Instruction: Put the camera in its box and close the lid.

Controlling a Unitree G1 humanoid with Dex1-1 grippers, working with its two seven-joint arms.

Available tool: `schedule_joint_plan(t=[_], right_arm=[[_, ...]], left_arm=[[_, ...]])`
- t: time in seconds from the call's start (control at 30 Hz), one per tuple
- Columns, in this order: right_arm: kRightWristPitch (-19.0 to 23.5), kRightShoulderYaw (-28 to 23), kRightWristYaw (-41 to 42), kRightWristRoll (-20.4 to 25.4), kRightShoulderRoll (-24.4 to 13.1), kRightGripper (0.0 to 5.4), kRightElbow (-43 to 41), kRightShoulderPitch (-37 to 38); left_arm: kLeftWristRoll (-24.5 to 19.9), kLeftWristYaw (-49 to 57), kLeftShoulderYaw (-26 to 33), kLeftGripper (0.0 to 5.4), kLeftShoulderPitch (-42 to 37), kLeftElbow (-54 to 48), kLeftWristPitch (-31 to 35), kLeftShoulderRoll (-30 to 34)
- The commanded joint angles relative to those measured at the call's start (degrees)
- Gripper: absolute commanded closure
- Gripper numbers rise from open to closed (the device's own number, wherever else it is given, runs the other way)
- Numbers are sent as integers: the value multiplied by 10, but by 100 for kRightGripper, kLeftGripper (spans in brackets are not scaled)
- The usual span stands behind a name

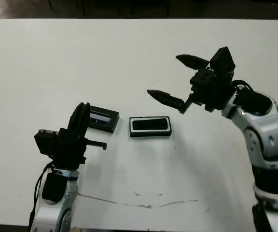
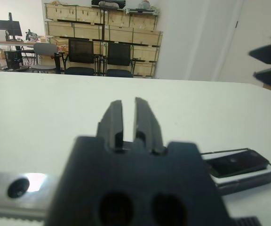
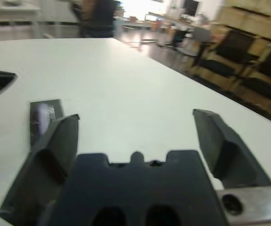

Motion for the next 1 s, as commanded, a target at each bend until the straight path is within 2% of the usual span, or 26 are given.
schedule_joint_plan(t=[0.03,0.1,0.27,0.4,0.47,0.63,0.77,1.0], right_arm=[[-6,36,-42,-57,-19,127,-46,54],[-28,57,-66,-93,-21,173,-59,80],[-133,93,-89,-175,-41,282,-53,117],[-178,120,-96,-252,-62,372,-53,131],[-181,132,-94,-286,-66,417,-53,134],[-133,170,-56,-388,-74,532,-65,124],[-132,179,-35,-411,-66,537,-52,122],[-133,181,-23,-421,-46,537,-25,121]], left_arm=[[0,-3,4,540,10,5,7,6],[0,-5,5,540,10,4,10,9],[-4,-6,7,540,10,3,12,7],[-2,-5,8,540,12,-1,15,10],[-5,-8,9,540,11,1,13,11],[-2,-7,8,540,9,2,13,11],[-1,-8,8,540,8,3,11,12],[-6,-10,8,540,9,4,11,11]])
